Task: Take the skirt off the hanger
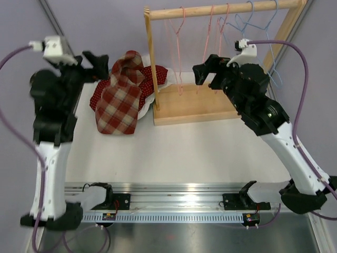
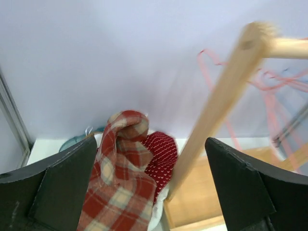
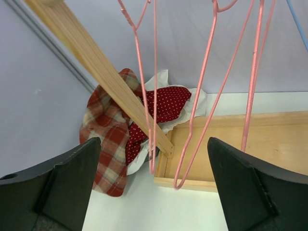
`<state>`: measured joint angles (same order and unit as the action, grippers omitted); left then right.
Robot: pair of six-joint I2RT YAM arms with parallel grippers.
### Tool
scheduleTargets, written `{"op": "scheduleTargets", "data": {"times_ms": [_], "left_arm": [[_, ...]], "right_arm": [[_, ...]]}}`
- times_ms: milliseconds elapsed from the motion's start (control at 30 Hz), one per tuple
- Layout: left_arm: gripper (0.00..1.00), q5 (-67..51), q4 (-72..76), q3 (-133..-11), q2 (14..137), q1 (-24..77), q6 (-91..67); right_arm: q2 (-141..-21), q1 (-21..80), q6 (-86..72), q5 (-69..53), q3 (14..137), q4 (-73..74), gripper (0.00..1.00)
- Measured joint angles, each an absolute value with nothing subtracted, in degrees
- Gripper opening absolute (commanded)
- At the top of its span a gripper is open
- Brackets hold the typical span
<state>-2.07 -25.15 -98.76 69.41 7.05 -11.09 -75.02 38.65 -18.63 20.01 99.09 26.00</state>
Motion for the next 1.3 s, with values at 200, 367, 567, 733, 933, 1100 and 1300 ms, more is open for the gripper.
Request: {"op": "scheduleTargets", "data": {"times_ms": [200,367,567,733,933,1100,1300], "left_arm": [[0.99,-6.96,-18.17,-69.97,37.82,7.57,-15.2],[0.99,-9.34,-24.64,-48.99,22.98,7.84,-18.74],[0.99,-8.14,-34.37,-44.82,20.29,10.33,-19.16],[0.99,-5.65,-35.18,-44.84,19.18,11.03,-19.16],[0.99,-4.75,-36.07,-44.84,19.86,11.25,-19.14],[0.99,-3.77,-36.67,-44.84,21.54,11.25,-19.14],[0.99,-2.17,-37.45,-45.21,25.96,11.25,-19.11]], "right_arm": [[-59.48,38.63,-19.62,18.04,86.46,25.45,1.0],[-44.97,38.61,-20.97,19.53,73.01,27.53,0.99],[-32.97,38.61,-21.69,21.71,66.37,31.42,0.99],[-29.43,38.61,-21.76,23.0,64.42,34.3,0.99],[-27.0,38.61,-21.71,23.07,60.66,37.76,1.0],[-24.53,38.61,-21.61,22.94,59.51,38.89,0.99],[-23.68,38.61,-21.15,22.87,59.44,38.87,0.99]]}}
